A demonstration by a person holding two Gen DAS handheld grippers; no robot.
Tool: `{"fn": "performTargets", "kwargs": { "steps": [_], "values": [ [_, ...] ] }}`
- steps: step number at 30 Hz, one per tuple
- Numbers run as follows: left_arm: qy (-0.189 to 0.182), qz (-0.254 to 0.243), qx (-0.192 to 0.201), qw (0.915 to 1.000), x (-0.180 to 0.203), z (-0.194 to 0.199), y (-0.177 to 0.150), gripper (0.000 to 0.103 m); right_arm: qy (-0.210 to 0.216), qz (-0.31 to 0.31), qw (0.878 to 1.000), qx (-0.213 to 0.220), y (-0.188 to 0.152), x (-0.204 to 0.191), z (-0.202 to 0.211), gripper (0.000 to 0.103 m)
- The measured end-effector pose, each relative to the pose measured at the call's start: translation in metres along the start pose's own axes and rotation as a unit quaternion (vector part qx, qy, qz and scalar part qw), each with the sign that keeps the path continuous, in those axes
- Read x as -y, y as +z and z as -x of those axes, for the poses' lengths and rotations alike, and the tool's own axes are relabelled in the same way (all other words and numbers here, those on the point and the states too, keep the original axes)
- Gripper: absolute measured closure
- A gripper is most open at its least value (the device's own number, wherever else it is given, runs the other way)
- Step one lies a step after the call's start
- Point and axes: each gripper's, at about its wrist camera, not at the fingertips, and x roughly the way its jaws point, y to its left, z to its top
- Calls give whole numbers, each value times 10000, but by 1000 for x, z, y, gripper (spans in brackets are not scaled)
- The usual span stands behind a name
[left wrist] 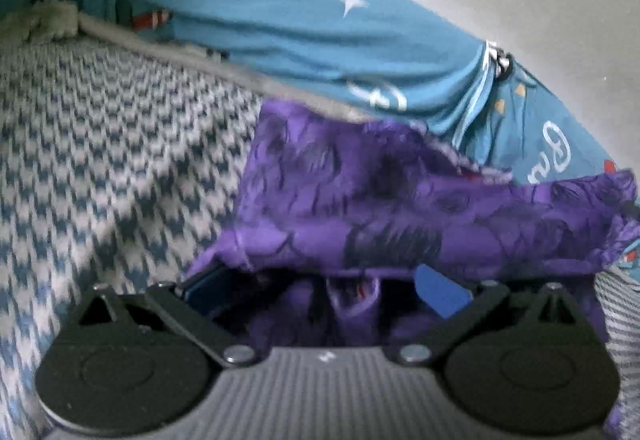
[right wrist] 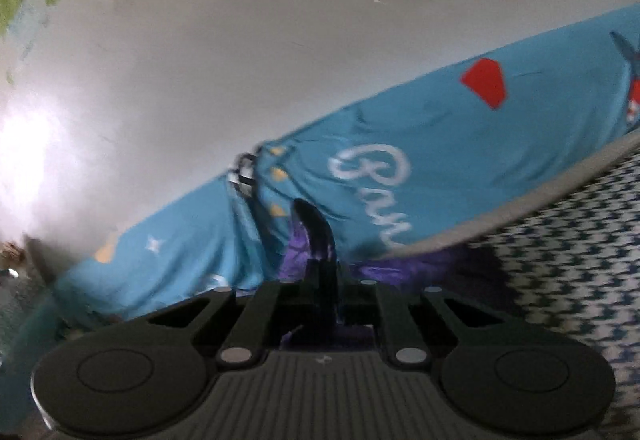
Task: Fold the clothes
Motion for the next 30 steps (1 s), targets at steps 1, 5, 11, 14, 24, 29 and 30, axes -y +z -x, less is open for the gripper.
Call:
{"fn": "performTargets", "kwargs": {
  "steps": [1,5,11,14,24,29,30],
  "values": [
    [-37,-37,-26,10000,1,2,-2,0,-78,-40,9999,-80,-2,5,-2,93],
    [-125,-165,-56,9998,6,11,-5,0,-369,-50,9990,-243,-6,19,-3,93],
    [-144,-239,-51,9996,12,17,-7,0,-324,-415,9978,-392,-2,39,1,92],
    [-122,-222,-54,9997,13,17,-6,0,-757,-413,9956,-373,-3,45,5,92],
    [-162,-357,199,9990,19,27,-3,0,-384,-461,9967,-542,-4,57,14,92],
    [3,-466,439,9979,21,28,4,0,124,-125,9968,-784,-12,41,6,92],
    [35,-440,470,9979,20,27,6,0,211,-48,9963,-830,-14,37,4,92]
  ]
}}
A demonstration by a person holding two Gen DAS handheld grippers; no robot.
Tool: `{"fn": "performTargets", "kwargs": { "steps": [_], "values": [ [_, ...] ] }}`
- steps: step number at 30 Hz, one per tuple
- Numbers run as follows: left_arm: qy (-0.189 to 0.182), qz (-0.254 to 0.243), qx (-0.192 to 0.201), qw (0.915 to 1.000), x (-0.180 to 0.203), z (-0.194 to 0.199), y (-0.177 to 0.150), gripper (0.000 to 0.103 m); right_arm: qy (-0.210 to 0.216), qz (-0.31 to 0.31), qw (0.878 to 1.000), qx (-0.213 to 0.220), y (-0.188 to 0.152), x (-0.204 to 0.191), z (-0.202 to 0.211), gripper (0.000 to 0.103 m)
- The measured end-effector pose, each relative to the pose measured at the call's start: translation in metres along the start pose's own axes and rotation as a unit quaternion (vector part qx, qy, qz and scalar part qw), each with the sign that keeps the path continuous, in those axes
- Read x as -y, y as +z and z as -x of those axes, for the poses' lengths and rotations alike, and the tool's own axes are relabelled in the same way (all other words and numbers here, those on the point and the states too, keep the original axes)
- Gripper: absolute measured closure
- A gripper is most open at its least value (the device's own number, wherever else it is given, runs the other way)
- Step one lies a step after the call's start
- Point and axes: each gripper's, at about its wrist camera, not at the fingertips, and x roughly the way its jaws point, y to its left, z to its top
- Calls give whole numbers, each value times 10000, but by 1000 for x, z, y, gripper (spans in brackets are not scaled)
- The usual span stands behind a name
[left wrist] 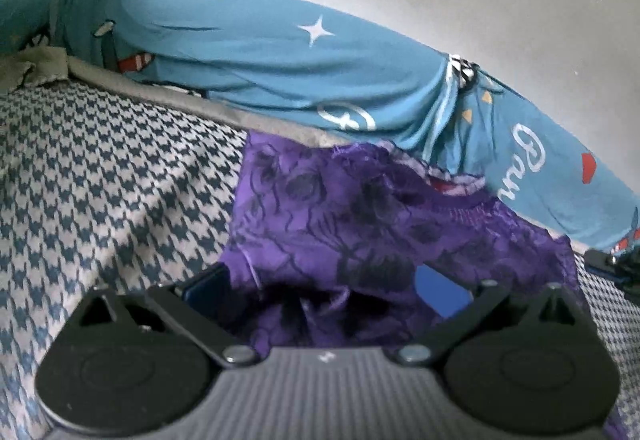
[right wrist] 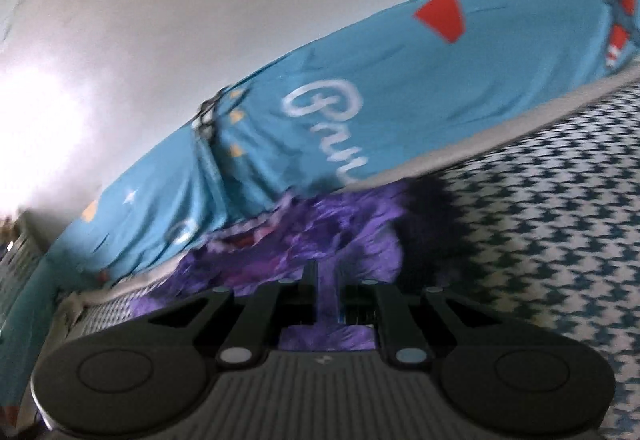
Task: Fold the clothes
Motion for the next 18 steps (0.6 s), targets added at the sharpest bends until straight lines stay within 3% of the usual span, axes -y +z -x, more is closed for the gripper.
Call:
{"fn": "performTargets", "kwargs": {
  "steps": [8,14,18],
  "values": [
    [166,74,112,9998,-7,-17,11,0,103,371,9987,-328,-15,-17,-23,92],
    [386,24,-416,9984,-11,-41,0,0,-605,662,9934,-713,-23,-15,-37,91],
    [600,-260,-494,9966,-8,-47,-8,0,-782,235,9924,-917,-24,5,-38,96]
  ]
}}
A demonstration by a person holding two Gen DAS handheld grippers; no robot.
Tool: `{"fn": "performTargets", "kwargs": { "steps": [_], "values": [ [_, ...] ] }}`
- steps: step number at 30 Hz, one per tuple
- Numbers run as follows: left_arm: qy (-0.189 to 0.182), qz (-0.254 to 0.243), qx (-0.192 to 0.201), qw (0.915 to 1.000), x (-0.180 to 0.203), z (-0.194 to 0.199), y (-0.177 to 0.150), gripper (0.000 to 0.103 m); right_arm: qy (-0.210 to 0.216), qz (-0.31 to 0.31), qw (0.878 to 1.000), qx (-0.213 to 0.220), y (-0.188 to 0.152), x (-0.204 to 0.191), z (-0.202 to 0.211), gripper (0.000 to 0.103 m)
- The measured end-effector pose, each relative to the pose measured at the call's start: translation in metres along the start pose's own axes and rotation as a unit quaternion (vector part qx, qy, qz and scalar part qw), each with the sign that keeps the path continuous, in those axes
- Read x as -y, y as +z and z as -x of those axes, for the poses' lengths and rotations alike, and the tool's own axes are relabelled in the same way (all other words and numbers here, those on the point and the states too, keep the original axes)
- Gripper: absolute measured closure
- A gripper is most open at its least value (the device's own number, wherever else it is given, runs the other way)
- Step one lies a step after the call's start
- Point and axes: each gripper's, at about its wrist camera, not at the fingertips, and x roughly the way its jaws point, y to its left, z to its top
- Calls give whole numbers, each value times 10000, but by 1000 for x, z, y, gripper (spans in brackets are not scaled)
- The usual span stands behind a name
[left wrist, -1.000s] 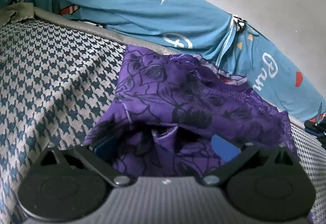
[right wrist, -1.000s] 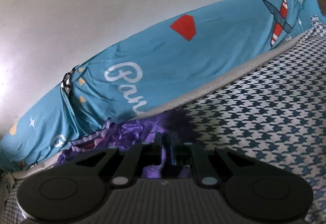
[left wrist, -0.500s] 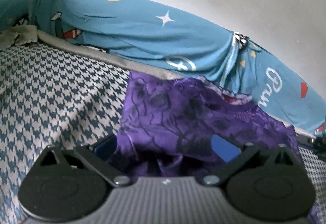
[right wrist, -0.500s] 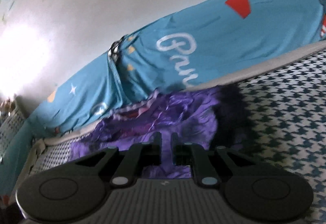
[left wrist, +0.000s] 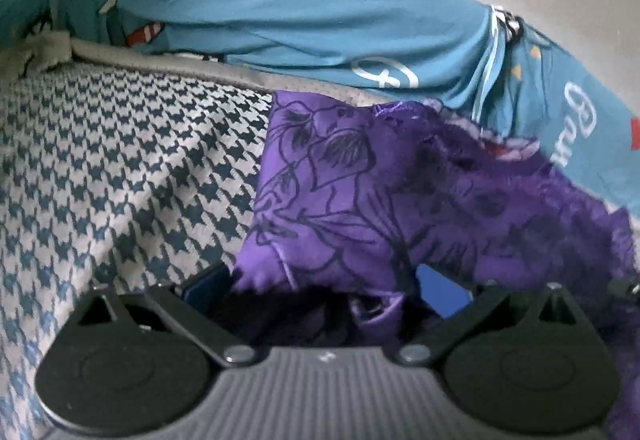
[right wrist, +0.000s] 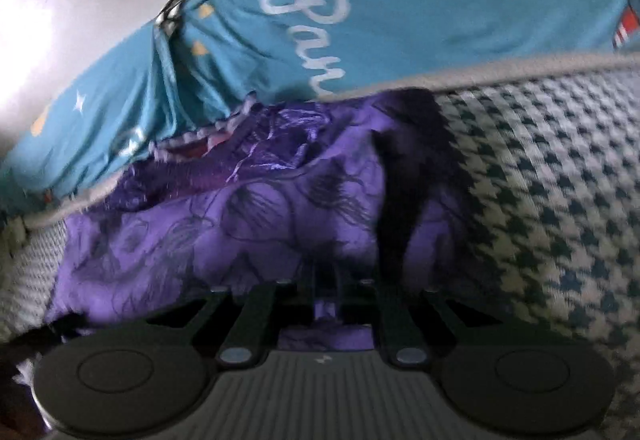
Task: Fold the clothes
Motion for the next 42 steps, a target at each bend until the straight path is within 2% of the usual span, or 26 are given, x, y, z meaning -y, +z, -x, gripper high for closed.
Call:
{"fn": "performTargets", "kwargs": {
  "steps": [4,9,10,13,19,23,26,28,29,30,34,37,42],
  "values": [
    [122,-107,-12,9999,4,1,-4,0,-13,-221,9997,-34,0,11,1,103],
    [87,-52,-10,9999,3,6,-2,0,-77,-184,9998,-10,-2,10,6,103],
    [63,-21,6,10000,3,7,-1,0,-48,-184,9998,15,-2,9,8,100],
    [-4,-15,131,9999,6,13,2,0,195,-43,9995,237,-1,4,17,94],
    [-120,-174,174,9996,19,14,2,0,518,166,9952,812,7,-5,21,94],
    [-41,-377,133,9992,26,10,0,0,586,40,9936,969,13,-6,14,94],
    [2,-452,81,9989,28,7,-1,0,381,3,9946,960,15,-7,5,94],
    [25,-498,50,9987,29,6,-2,0,34,-134,9965,823,15,0,-4,94],
    [37,-523,32,9986,29,5,-3,0,-172,-213,9973,686,15,4,-9,95],
    [55,-550,15,9985,29,4,-3,0,-308,-296,9973,593,15,7,-12,102],
    [171,-654,17,9977,34,3,-5,0,-329,-627,9958,577,18,13,-10,103],
    [137,-614,85,9980,37,8,-5,0,-262,-595,9948,786,18,7,-2,92],
    [-15,-467,290,9985,40,20,-1,0,292,-270,9957,833,14,-13,5,92]
  ]
}}
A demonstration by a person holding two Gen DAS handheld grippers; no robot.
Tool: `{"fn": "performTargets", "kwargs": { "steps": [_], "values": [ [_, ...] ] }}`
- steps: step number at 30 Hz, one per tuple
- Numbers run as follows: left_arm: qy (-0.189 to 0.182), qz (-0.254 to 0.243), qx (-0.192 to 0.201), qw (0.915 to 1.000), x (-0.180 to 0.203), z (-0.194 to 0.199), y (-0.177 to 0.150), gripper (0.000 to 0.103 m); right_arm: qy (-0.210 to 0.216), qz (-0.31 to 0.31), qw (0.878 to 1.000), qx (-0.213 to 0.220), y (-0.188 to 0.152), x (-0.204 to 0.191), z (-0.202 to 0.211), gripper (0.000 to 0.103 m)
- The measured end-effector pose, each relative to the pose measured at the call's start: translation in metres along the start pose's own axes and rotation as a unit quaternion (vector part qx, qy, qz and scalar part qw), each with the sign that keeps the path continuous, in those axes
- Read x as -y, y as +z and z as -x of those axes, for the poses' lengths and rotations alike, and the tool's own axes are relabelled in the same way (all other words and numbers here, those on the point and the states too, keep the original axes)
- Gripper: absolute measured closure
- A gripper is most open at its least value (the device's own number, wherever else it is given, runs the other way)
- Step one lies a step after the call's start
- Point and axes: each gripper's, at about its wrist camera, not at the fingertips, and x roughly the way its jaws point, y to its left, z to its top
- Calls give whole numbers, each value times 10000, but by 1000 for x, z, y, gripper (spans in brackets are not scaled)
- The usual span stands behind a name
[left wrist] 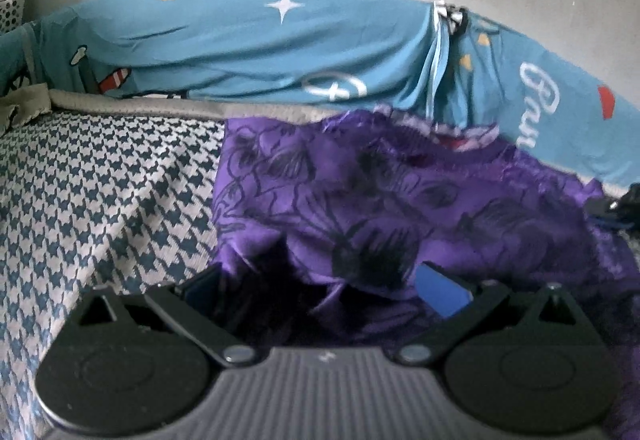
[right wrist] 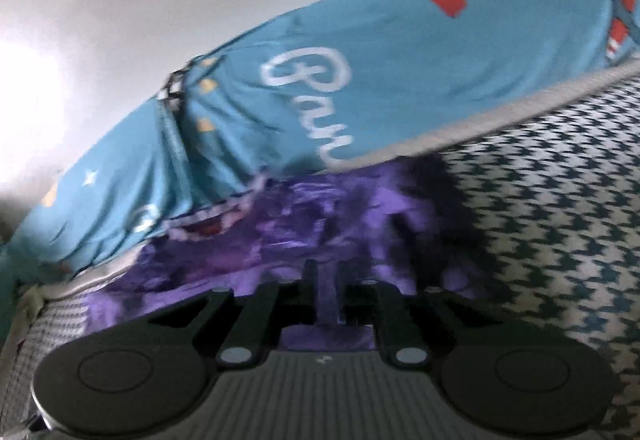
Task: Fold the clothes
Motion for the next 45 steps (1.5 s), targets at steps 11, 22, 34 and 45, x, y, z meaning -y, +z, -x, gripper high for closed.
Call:
{"fn": "performTargets", "kwargs": {
  "steps": [11,22,34,45],
  "values": [
    [233,-318,-423,9983,3,-18,-7,0,204,226,9964,-786,-19,-12,-25,93],
    [96,66,-183,9998,-3,3,3,0,-5,303,9995,-67,3,15,19,70],
    [33,88,-204,9997,-2,8,2,0,-298,78,9995,-99,0,57,18,32],
    [28,165,-224,9996,-5,9,3,0,-464,373,9981,-146,-9,55,-1,43]
  ]
}}
